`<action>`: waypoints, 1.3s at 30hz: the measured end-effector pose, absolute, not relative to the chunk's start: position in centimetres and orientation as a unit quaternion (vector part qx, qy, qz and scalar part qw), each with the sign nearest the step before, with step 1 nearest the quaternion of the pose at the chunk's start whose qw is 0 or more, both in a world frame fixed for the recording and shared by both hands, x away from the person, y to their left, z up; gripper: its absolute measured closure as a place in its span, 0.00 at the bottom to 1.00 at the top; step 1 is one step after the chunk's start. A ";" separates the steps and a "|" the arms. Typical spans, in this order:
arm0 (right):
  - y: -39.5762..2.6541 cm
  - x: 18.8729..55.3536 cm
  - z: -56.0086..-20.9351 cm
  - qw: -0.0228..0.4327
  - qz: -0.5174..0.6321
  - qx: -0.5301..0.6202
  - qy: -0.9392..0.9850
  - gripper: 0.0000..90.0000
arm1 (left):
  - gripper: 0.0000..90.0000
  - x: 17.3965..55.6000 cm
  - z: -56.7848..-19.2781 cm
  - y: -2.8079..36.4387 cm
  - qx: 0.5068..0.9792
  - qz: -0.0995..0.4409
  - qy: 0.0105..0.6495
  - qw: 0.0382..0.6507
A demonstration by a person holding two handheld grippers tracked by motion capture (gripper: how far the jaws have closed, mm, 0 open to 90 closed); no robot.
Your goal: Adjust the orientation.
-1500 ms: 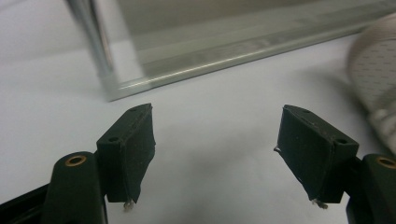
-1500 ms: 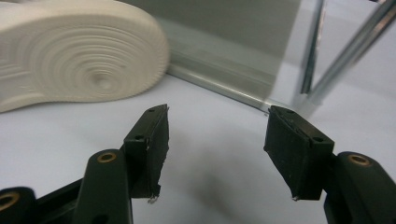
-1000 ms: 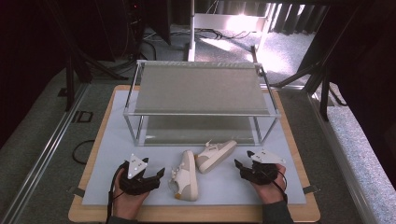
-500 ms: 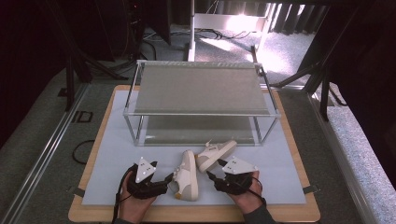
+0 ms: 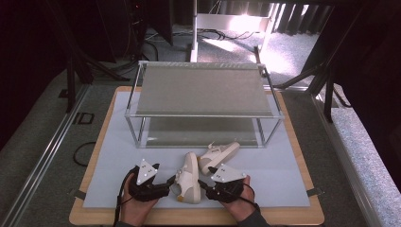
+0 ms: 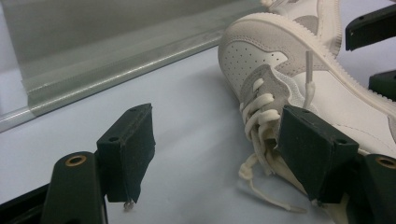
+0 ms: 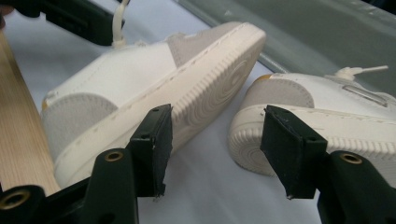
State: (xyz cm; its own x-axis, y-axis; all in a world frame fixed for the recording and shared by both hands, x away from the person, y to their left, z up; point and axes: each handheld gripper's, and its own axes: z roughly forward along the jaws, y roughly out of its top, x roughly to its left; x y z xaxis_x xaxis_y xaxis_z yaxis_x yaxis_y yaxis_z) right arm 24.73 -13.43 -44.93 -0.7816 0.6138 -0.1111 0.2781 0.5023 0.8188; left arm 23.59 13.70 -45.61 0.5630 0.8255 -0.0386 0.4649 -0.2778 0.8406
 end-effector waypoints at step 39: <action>-13.6 24.7 -44.5 0.187 0.444 0.253 0.839 0.48 | 0.81 24.2 -47.8 12.1 0.804 0.110 0.375 0.448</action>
State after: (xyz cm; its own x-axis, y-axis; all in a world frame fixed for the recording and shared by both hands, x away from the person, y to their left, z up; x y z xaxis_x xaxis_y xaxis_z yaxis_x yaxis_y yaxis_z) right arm 24.71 -13.59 -44.47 -0.8022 0.5903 -0.0891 0.2583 0.4777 0.8397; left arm 24.20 12.08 -47.81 0.6947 0.7015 -0.1588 0.5048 -0.3183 0.8024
